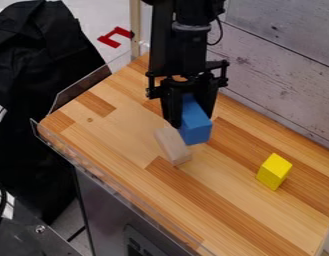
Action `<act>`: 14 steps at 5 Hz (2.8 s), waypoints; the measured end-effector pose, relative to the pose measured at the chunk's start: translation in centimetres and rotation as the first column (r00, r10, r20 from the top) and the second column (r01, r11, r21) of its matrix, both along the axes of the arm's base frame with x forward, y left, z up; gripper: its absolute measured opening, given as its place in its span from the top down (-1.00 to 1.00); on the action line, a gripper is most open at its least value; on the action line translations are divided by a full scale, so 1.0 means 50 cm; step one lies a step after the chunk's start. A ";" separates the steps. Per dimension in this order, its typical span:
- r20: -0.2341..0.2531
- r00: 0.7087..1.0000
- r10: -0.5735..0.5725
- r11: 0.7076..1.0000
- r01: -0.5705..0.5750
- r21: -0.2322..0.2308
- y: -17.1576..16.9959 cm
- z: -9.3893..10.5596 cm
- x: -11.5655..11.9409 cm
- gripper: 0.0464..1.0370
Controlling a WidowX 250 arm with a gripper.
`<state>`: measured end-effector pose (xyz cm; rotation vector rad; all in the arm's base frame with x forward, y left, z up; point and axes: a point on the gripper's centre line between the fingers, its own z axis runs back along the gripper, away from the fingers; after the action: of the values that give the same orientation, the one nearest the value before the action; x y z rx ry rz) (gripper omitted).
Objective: Removed the blue block from the other blocks
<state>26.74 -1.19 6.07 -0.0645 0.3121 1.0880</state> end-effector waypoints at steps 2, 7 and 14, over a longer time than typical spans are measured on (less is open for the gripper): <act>0.014 1.000 0.012 0.999 -0.011 -0.033 0.018 -0.018 0.007 -0.08; -0.048 0.998 -0.028 0.996 0.024 -0.084 0.027 -0.090 -0.003 -0.08; 0.065 0.998 0.008 0.999 -0.004 -0.054 0.047 -0.065 0.013 -0.93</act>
<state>27.37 1.16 2.81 -0.1488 0.2822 1.0809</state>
